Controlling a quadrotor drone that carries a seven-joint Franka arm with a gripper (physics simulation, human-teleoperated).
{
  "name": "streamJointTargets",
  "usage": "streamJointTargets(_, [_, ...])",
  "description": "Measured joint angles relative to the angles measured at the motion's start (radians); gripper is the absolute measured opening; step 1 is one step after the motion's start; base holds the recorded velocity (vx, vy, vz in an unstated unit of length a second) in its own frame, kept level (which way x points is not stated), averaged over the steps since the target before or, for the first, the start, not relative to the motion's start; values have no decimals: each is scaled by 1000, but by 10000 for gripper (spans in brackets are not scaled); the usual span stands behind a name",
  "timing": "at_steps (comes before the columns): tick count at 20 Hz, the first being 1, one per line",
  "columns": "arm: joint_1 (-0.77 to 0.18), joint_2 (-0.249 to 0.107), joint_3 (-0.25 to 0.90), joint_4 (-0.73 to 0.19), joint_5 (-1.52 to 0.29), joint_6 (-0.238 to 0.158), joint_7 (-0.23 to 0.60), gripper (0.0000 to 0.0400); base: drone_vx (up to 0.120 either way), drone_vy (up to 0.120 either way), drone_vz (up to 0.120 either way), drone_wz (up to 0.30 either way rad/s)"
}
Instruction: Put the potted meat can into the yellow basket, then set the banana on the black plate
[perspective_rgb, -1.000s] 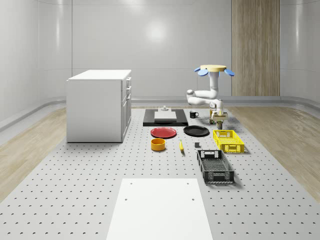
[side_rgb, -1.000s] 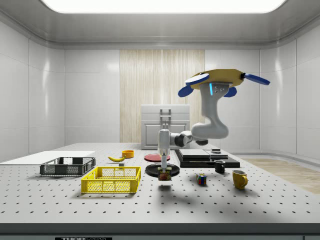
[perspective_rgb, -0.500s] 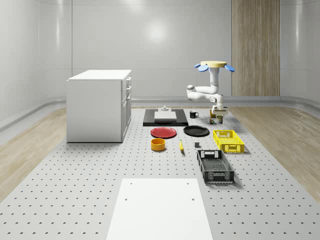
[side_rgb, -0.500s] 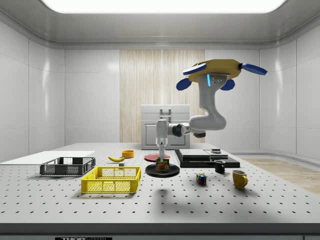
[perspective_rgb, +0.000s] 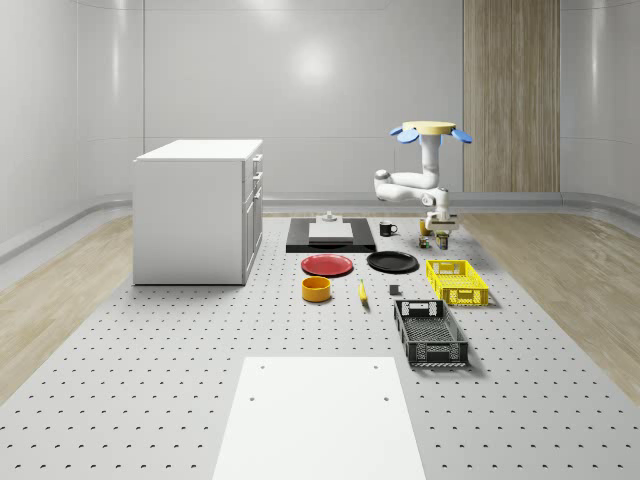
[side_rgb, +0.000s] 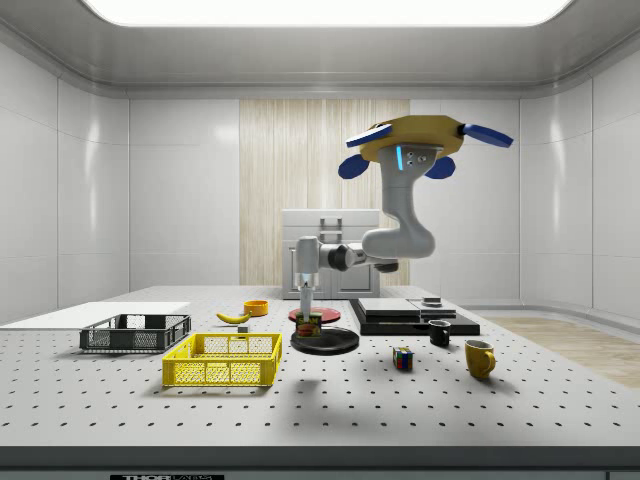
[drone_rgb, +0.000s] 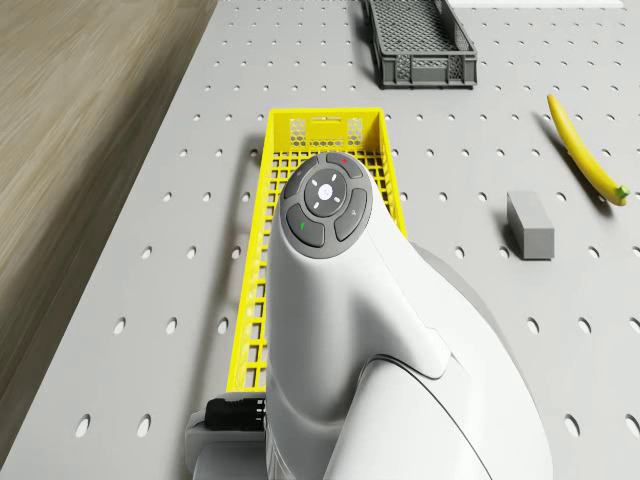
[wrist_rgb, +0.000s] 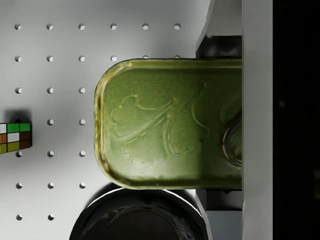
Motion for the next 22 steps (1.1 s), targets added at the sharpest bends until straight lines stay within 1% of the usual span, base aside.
streamJointTargets(22, [-6, -30, 3, 1, 13, 28, 5, 291, 120, 0, 0, 0])
